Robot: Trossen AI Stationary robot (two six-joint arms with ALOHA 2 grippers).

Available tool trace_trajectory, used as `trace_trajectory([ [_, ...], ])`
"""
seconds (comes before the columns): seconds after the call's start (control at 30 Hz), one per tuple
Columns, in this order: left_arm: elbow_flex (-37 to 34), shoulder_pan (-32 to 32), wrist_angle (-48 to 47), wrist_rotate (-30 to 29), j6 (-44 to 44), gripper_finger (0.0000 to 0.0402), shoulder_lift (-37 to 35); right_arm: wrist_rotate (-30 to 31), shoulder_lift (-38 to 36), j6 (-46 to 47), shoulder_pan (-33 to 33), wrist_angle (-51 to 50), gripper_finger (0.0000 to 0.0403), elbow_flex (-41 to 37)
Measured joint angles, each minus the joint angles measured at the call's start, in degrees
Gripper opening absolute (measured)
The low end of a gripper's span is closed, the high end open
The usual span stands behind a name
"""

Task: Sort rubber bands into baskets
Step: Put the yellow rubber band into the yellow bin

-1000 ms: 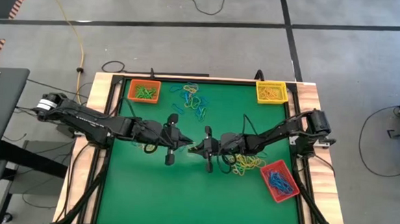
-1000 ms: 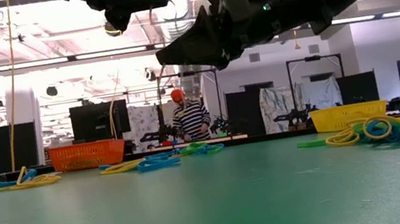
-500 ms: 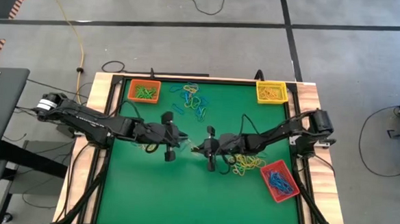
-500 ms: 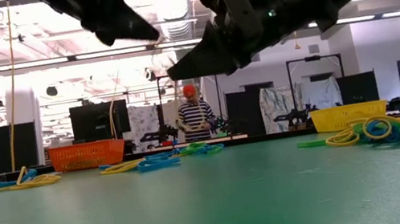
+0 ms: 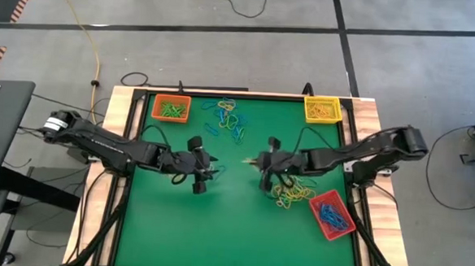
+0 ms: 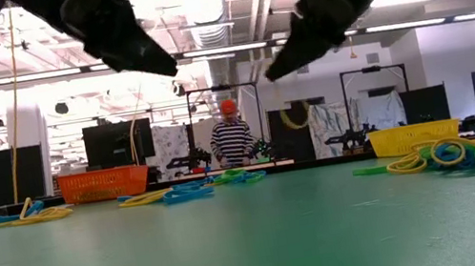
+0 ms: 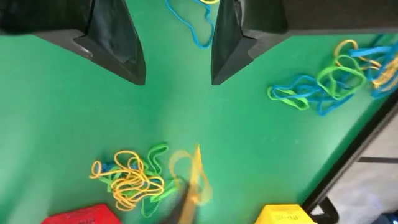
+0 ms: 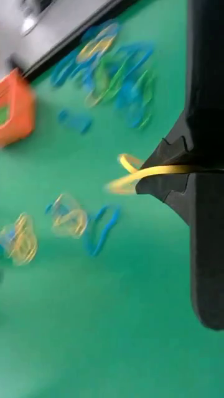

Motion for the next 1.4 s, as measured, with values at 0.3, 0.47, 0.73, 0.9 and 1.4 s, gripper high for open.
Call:
trace_trajectory([
  [0.3, -13.88, -3.32, 24.22, 0.11, -1.15, 0.0174, 0.02, 1.07, -12.06, 4.21, -10.7, -19.17, 0.0013, -0.02],
  [0.47, -21.47, -4.67, 38.3, 0.06, -1.71, 0.0174, 0.02, 0.76, -17.64, 2.0, -20.33, -23.86, 0.0013, 0.0],
  [0.73, -25.39, -6.06, 43.56, -0.38, -3.97, 0.0174, 0.02, -0.09, -19.86, -2.42, -39.07, -26.36, 0.0013, 0.0],
  [0.9, -25.39, -6.56, 43.66, -0.4, -4.0, 0.0174, 0.02, -1.86, -17.7, -3.52, -50.35, -26.56, 0.0013, 0.0],
  [1.4, -25.37, -6.61, 43.64, -0.33, -4.76, 0.0174, 0.02, -7.67, -3.54, -5.02, -64.43, -25.1, 0.0019, 0.02],
])
